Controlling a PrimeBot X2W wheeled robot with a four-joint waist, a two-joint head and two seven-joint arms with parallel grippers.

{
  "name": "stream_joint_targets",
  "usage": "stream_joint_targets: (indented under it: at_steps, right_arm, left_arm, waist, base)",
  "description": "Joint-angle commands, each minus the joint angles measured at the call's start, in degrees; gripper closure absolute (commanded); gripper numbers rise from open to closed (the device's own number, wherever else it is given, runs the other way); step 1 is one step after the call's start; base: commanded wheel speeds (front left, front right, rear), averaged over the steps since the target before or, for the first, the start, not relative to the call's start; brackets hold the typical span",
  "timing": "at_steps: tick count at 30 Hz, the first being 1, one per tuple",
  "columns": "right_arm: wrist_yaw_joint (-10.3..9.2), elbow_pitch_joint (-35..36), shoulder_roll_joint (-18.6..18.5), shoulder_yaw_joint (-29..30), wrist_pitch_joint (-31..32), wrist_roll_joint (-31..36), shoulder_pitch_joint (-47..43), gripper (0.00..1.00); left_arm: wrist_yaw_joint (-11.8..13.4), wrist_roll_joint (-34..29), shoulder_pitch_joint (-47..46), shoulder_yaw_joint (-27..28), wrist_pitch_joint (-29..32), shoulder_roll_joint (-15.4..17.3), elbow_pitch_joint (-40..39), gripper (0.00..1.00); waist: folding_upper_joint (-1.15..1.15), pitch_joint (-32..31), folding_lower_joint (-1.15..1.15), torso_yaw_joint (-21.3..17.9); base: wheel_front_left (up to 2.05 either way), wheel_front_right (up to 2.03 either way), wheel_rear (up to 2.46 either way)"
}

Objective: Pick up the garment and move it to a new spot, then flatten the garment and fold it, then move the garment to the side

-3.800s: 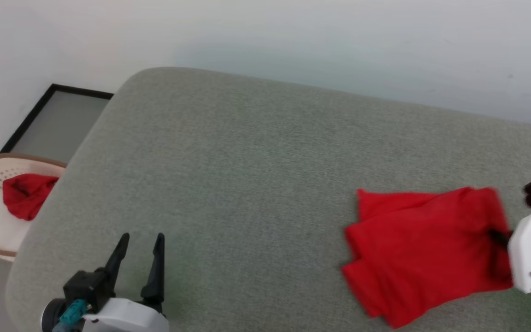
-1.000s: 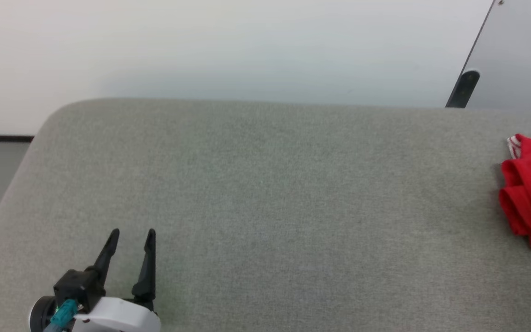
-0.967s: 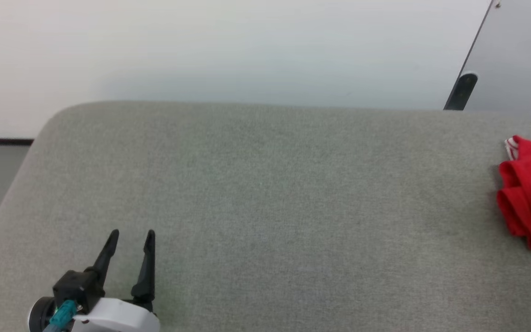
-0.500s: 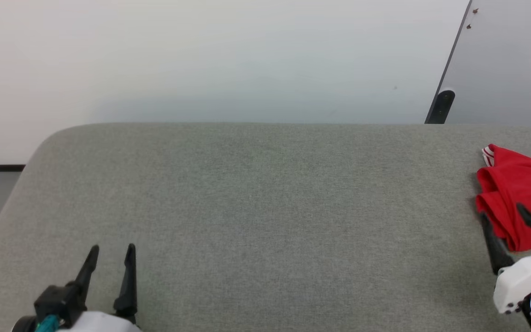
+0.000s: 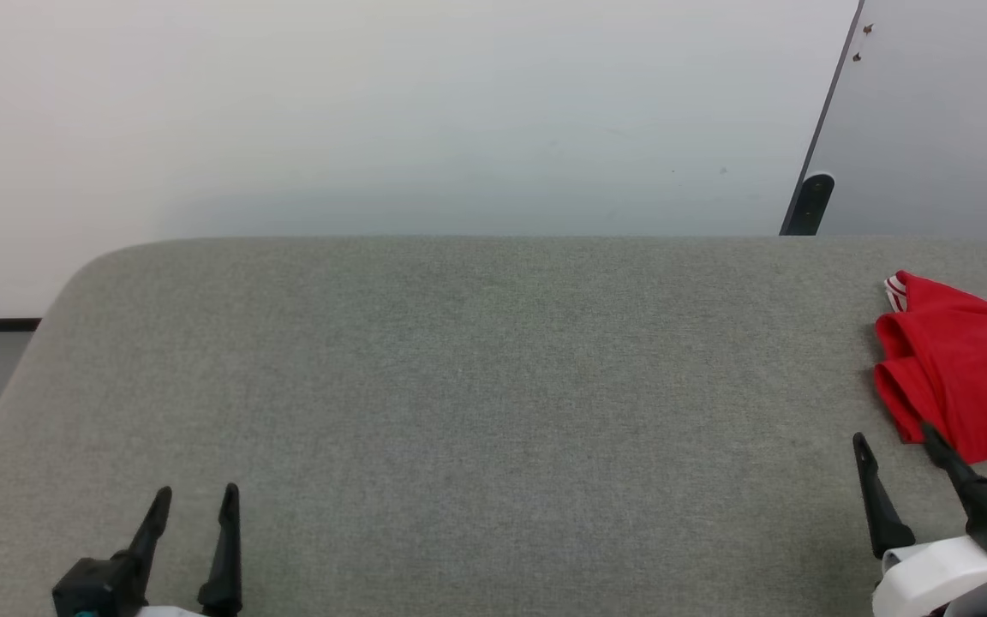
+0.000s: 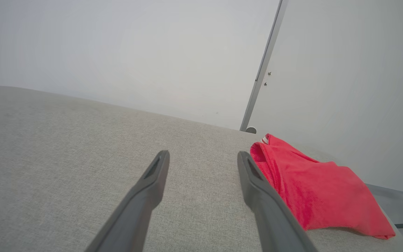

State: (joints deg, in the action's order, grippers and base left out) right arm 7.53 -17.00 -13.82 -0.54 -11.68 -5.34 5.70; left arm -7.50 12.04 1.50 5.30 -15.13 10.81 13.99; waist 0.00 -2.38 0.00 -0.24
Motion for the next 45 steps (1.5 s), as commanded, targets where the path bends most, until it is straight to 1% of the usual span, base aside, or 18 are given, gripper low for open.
stream_joint_targets:
  at_steps: [1,9,19,30,31,40,45]
  right_arm:
    - [-0.09,0.78,0.57,0.26,-0.31,0.35,-0.95,0.00]
    - [-0.09,3.99,2.25,1.01,0.62,0.85,-3.32,0.00]
    - [-0.09,5.03,2.12,0.91,1.63,0.58,-4.14,0.00]
    - [-0.09,5.24,2.17,1.01,2.13,0.26,-4.40,0.00]
    - [0.00,5.01,2.14,0.89,2.11,0.36,-3.81,1.00]
    - [0.01,0.08,4.02,0.25,2.14,0.40,-6.93,1.00]
    - [0.01,0.17,4.50,0.91,3.42,-5.70,-6.25,1.00]
  left_arm:
    - [0.02,-0.33,0.47,0.18,0.03,0.16,-0.17,0.00]
    - [0.02,0.71,1.17,-0.02,0.03,0.37,-1.21,0.00]
    - [0.02,3.09,2.29,-0.88,0.03,1.08,-1.73,0.00]
    - [0.02,3.40,2.21,-0.84,0.03,1.20,-1.20,0.00]
    - [0.00,3.17,1.93,-0.91,0.01,1.15,-1.22,1.00]
    - [0.00,3.11,4.34,-1.76,0.05,-1.85,3.49,1.00]
    - [0.00,8.50,3.40,-1.45,1.65,-2.26,3.29,1.00]
  waist:
    - [0.00,-0.04,0.00,0.03]
    - [0.00,-0.02,0.00,0.15]
    - [0.00,-0.13,0.00,0.47]
    - [0.00,-0.13,0.00,0.65]
    - [0.00,-0.13,0.00,0.65]
    - [0.00,-0.12,0.00,0.66]
    - [0.00,-0.02,0.00,0.64]
  base:
    - [0.00,0.00,0.00]
    - [0.00,0.00,0.00]
    - [0.00,0.00,0.00]
    - [0.00,0.00,0.00]
    - [0.00,0.00,0.00]
    - [0.00,0.00,0.00]
    - [0.00,0.00,0.00]
